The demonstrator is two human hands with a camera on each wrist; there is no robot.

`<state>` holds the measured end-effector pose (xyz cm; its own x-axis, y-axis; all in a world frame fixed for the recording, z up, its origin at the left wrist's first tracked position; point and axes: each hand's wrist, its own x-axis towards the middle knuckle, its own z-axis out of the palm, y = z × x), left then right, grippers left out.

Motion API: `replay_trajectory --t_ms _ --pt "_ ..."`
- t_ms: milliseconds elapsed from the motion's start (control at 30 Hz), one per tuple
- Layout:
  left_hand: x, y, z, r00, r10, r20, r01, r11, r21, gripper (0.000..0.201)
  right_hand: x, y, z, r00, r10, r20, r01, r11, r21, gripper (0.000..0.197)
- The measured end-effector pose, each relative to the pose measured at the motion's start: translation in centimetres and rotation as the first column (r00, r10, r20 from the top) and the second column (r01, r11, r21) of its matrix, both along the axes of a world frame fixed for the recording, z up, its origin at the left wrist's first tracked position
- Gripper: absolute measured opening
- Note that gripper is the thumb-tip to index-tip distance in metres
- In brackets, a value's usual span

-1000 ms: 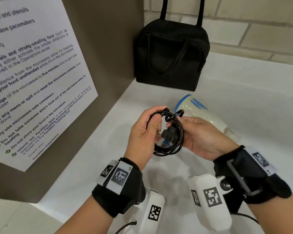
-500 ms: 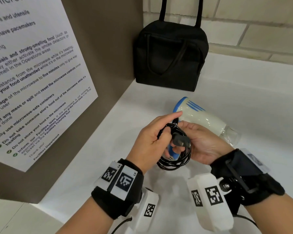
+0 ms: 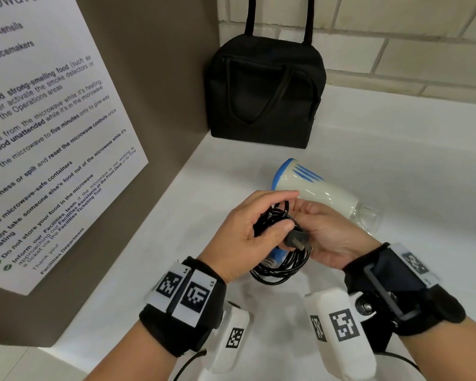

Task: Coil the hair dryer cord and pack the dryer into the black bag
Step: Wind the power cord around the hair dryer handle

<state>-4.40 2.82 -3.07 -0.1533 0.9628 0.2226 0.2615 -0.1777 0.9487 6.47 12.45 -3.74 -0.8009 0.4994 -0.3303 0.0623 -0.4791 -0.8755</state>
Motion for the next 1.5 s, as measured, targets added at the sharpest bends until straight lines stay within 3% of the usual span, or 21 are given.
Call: replay_trajectory --t_ms 200,333,467,633,700,833,933,1067,1200,1400,1500 --pt "0.1 0.3 0.0 1.000 0.009 0.025 -0.008 0.999 -0.044 0.045 0.2 0.2 0.2 1.000 -0.028 -0.008 0.029 0.999 0.035 0.012" --pt "0.2 0.9 -0.2 0.991 0.056 0.118 -0.045 0.994 -0.096 0.035 0.3 0.4 -0.2 0.988 -0.146 -0.038 0.147 0.989 0.030 0.007" --pt "-0.3 1.2 -0.1 0.991 0.085 0.101 -0.073 0.990 -0.118 0.033 0.8 0.3 -0.3 0.980 -0.157 -0.125 0.171 0.980 0.105 0.031" --pt "-0.4 1.0 0.2 0.983 0.043 0.179 -0.023 0.994 -0.108 0.051 1.4 0.0 -0.1 0.970 -0.164 -0.180 0.184 0.978 0.098 0.031" --pt "-0.5 1.0 0.2 0.975 0.046 0.216 -0.024 0.994 -0.104 0.054 1.8 -0.1 -0.3 0.964 -0.146 -0.224 0.172 0.980 0.104 0.026" --pt "-1.1 1.1 0.2 0.958 0.085 0.274 -0.062 0.994 -0.090 0.051 2.7 -0.6 -0.6 0.940 0.010 -0.340 0.062 0.978 0.200 0.044" --pt "-1.0 1.2 0.3 0.944 0.101 0.313 -0.080 0.994 -0.081 0.048 2.4 -1.5 -0.5 0.948 0.026 -0.316 0.112 0.904 0.412 0.048" --pt "-0.6 1.1 0.4 0.942 0.099 0.320 -0.071 0.993 -0.099 0.052 1.9 -2.1 -0.7 0.956 -0.123 -0.266 0.261 0.768 0.585 0.032" --pt "-0.4 0.8 0.4 0.946 0.085 0.314 -0.049 0.991 -0.122 0.056 2.5 -2.0 -0.4 0.974 -0.152 -0.170 0.227 0.607 0.762 0.023" --pt "0.0 0.5 0.3 0.969 0.115 0.220 -0.090 0.989 -0.119 0.046 3.2 -1.3 0.3 0.934 -0.264 -0.240 0.344 0.488 0.802 0.029" --pt "0.5 0.5 0.3 0.970 0.135 0.204 -0.121 0.989 -0.080 0.040 3.2 -1.4 0.3 0.938 -0.272 -0.217 0.320 0.428 0.845 0.019"
